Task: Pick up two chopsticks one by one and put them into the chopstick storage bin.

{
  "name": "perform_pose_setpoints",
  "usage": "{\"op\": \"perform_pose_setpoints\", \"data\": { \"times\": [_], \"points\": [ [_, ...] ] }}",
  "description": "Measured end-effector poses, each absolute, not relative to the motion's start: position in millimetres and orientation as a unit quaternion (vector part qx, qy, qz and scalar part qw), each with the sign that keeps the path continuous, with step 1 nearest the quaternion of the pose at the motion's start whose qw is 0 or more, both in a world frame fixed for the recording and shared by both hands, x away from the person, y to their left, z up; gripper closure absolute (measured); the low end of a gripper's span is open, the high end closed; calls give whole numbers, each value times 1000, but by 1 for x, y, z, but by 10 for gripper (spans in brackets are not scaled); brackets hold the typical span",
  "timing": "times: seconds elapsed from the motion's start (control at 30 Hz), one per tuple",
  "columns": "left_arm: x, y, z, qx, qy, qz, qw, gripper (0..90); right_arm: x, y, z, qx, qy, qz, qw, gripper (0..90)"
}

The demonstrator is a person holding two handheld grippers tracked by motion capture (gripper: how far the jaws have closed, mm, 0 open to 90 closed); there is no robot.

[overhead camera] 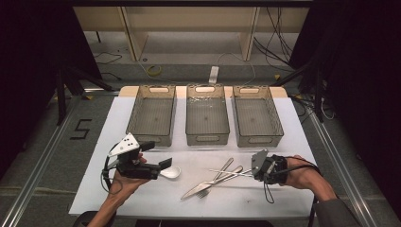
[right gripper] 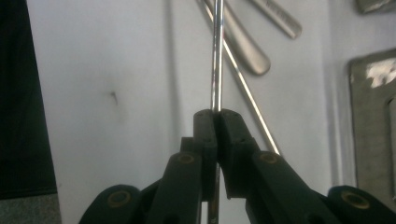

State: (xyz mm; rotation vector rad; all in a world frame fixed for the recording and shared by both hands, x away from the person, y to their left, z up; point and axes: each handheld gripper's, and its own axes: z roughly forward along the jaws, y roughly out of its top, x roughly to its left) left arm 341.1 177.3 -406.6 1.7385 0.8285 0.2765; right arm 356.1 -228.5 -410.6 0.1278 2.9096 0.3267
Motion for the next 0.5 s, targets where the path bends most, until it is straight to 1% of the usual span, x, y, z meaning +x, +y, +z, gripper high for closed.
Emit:
{"op": "perform_pose_setpoints", "data": {
  "times": [0.23,0.37,0.47,0.5],
  "points": [
    [345,162,-408,772,326,84,540,45,356,-208,-404,24,985,127,111,864],
    [342,147,-409,813,294,86,495,61,357,-196,-401,16,986,126,112,863],
    [341,138,-409,830,279,81,475,63,356,-188,-401,7,986,122,113,863],
    [341,135,-408,834,276,78,471,77,355,-183,-401,1,986,122,115,863]
  ]
}}
